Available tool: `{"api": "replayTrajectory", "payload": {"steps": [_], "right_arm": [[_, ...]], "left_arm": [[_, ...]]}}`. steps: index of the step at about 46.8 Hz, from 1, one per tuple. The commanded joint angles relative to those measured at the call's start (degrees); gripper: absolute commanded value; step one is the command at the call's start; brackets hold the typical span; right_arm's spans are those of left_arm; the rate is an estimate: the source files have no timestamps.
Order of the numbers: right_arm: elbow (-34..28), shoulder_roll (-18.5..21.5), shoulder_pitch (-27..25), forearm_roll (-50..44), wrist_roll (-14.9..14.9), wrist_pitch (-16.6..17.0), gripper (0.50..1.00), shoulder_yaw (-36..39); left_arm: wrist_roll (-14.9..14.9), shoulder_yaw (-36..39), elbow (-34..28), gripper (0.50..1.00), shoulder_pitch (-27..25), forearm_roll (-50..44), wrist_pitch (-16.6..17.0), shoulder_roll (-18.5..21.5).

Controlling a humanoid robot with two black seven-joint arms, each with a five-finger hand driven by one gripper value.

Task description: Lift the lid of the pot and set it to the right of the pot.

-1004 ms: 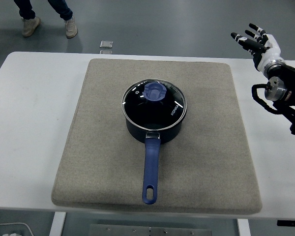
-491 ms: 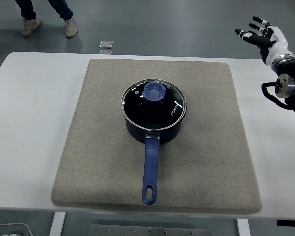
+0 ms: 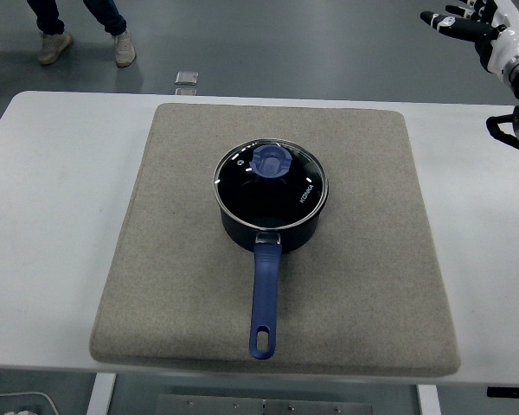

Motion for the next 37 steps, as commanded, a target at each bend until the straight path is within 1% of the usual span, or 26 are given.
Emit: {"api": "replayTrajectory", "payload": {"steps": [1,7,12,19,24,33,37], "right_arm": [[-0.01,0.0,0.07,-2.63,0.0,1.27,0.897,0.0],[-0.01,-0.26,0.16,-7.73,0.17,3.9,0.897,0.0],[-0.01,-0.79,1.48,-10.72,0.35,5.66,0.897,-0.09],[0.16,-1.93,3.32,-13.09,0.79,10.58,0.897,-0.09],[0.34,-2.46,4.82,-17.39,1.23,13.04,0.897,-0.09],[1.83,-4.3,7.71,-27.76,5.53,19.2,0.895,-0.09],[2.8,-5.18,9.56,-30.93,7.64,21.57,0.891,-0.09]], "left_arm": [[0.03,0.0,0.0,1.0,0.0,0.0,-0.01,0.0],[0.03,0.0,0.0,1.0,0.0,0.0,-0.01,0.0],[-0.06,0.0,0.0,1.0,0.0,0.0,-0.01,0.0],[-0.06,0.0,0.0,1.0,0.0,0.0,-0.01,0.0],[0.02,0.0,0.0,1.0,0.0,0.0,-0.01,0.0],[0.02,0.0,0.0,1.0,0.0,0.0,-0.01,0.0],[0.03,0.0,0.0,1.0,0.0,0.0,-0.01,0.0]]}}
